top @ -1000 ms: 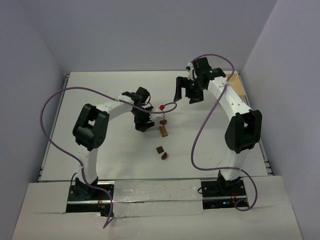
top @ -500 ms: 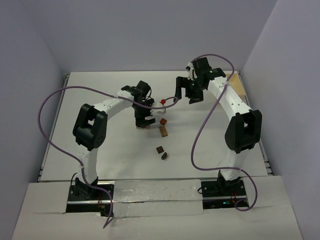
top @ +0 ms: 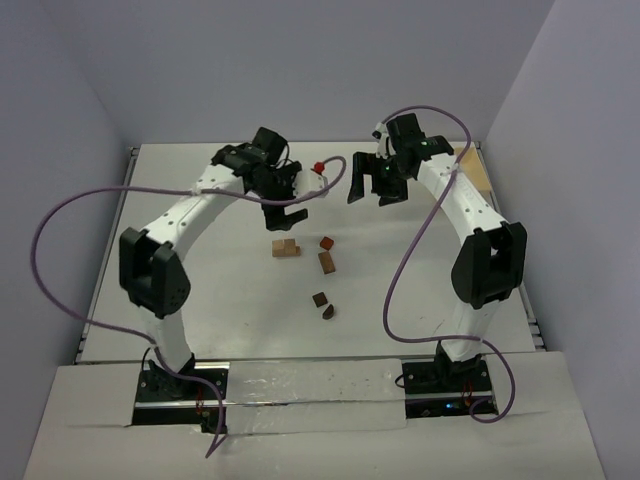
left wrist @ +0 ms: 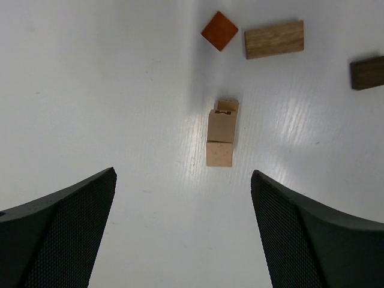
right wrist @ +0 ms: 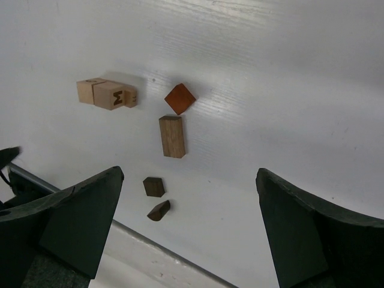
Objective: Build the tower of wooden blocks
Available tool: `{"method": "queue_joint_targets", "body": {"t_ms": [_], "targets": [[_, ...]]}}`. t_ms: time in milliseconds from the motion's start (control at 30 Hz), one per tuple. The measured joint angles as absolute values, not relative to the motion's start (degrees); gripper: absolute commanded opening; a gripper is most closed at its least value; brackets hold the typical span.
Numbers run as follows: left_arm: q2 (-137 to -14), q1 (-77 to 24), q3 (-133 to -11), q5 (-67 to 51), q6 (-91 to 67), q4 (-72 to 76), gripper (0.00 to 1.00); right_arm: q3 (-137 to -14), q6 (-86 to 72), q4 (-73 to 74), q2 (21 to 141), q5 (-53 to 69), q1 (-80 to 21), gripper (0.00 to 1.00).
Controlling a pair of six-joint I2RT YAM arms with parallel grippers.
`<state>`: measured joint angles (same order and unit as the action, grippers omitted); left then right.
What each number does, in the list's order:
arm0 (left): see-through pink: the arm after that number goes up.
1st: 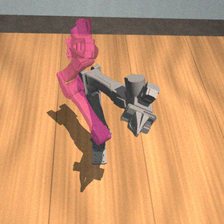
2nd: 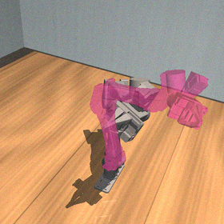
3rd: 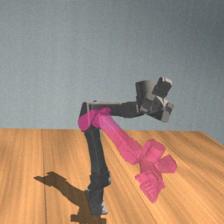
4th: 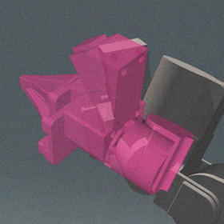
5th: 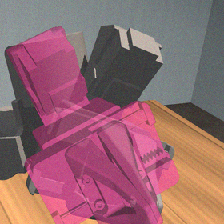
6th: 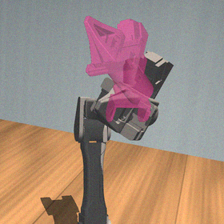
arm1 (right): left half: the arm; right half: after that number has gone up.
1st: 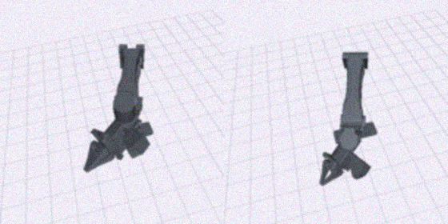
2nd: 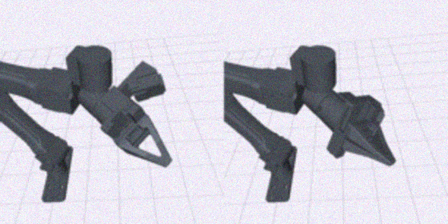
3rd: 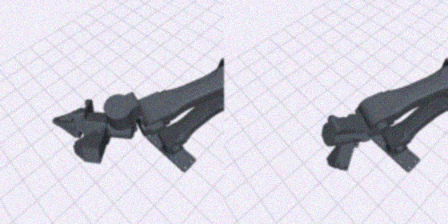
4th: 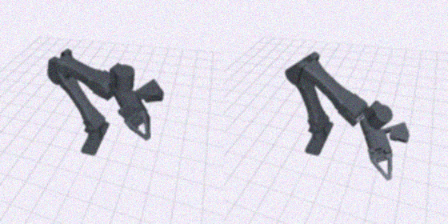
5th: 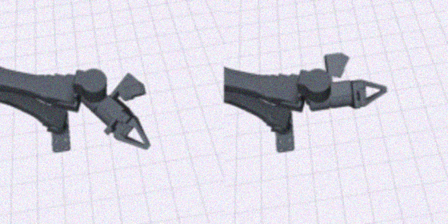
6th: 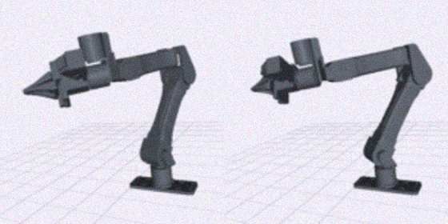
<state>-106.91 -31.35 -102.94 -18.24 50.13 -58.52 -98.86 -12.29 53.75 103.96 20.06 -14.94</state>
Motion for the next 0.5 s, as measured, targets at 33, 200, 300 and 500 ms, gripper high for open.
{"method": "queue_joint_targets", "body": {"t_ms": [33, 200, 300, 500], "targets": [[-103.81, -30.61, -101.67, -19.36, 48.78, -57.32, 0.99, -98.75, -11.99, 53.75, 103.64, 20.00, -14.96, 1.00], [-85.08, -22.85, -88.15, -24.94, 35.14, -46.37, 0.99, -95.92, -9.88, 53.29, 102.20, 18.20, -15.70, 0.98], [-77.24, -18.17, -80.38, -24.48, 24.48, -39.20, 0.99, -92.97, -8.55, 52.88, 101.74, 15.64, -17.49, 0.97], [-71.13, -13.64, -69.63, -23.05, 10.36, -30.86, 0.99, -83.83, -7.38, 49.42, 99.71, 9.89, -25.70, 0.95]]}}
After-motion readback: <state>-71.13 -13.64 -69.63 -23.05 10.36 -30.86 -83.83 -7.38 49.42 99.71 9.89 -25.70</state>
